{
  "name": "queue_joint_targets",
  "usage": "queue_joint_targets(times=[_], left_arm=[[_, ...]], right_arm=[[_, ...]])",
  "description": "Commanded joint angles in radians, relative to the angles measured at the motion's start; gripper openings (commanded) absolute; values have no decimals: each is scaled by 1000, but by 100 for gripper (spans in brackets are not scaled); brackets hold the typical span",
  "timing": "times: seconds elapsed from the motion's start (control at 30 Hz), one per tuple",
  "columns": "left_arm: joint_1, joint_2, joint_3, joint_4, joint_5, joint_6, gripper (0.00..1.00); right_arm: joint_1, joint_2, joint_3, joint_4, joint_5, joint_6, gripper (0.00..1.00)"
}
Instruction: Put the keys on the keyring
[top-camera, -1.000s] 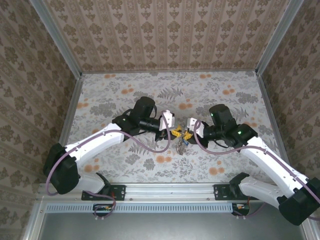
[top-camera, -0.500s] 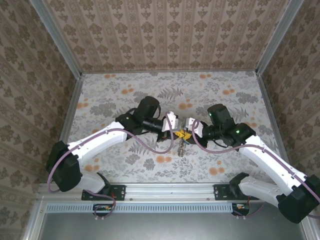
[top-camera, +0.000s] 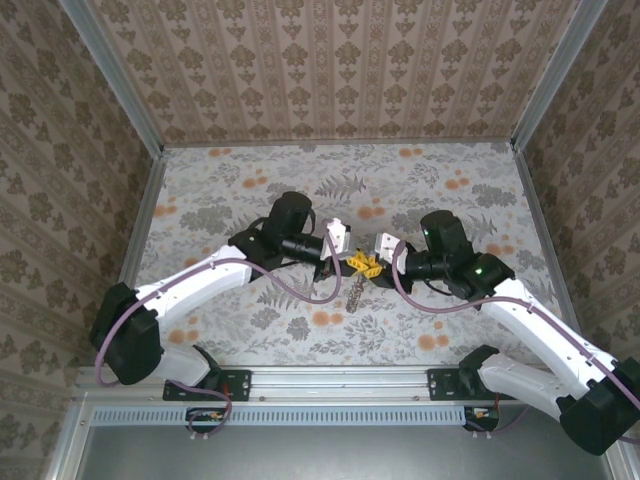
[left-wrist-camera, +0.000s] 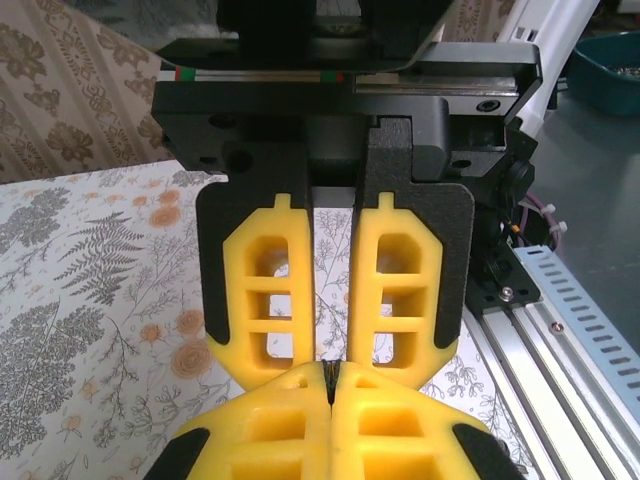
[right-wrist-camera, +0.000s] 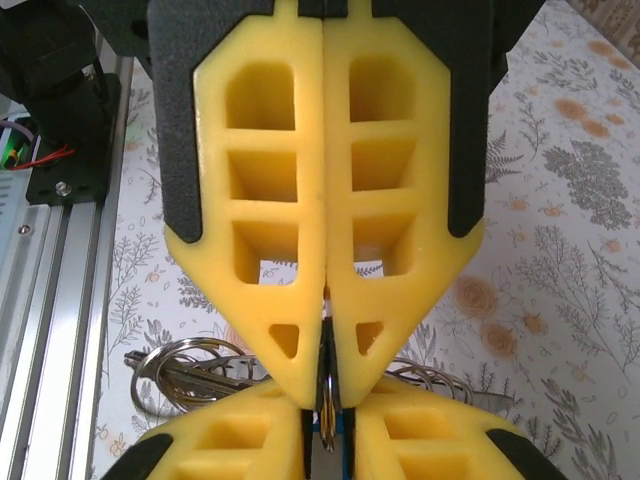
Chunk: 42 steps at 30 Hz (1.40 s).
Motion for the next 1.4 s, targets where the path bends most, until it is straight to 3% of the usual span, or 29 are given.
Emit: queue_joint_targets(times=[0.0, 0.13, 0.37, 0.67, 0.97, 1.03, 1.17, 1.37], left_arm=[[4, -36, -22, 138, 64, -65, 0], [18, -49, -32, 104, 37, -42, 0], [20, -48, -34, -125, -113, 128, 0], [12, -46, -100, -82, -240, 117, 0], [9, -56, -124, -89, -259, 109, 0], [6, -51, -131, -56, -248, 79, 0], [10, -52, -163, 99, -211, -27, 0], [13, -61, -159, 215, -157, -117, 0]], right_arm=[[1, 13, -12, 62, -41, 35, 12], [-7, 13, 4, 26, -26, 13, 0], [-6, 24, 121, -193, 68, -114, 0], [-6, 20, 186, -269, 80, -138, 0], [-6, 8, 190, -271, 86, -121, 0], [-6, -1, 184, -250, 70, -107, 3], [-7, -24, 145, -196, 57, -77, 19], [-23, -34, 84, -170, 37, -61, 31]])
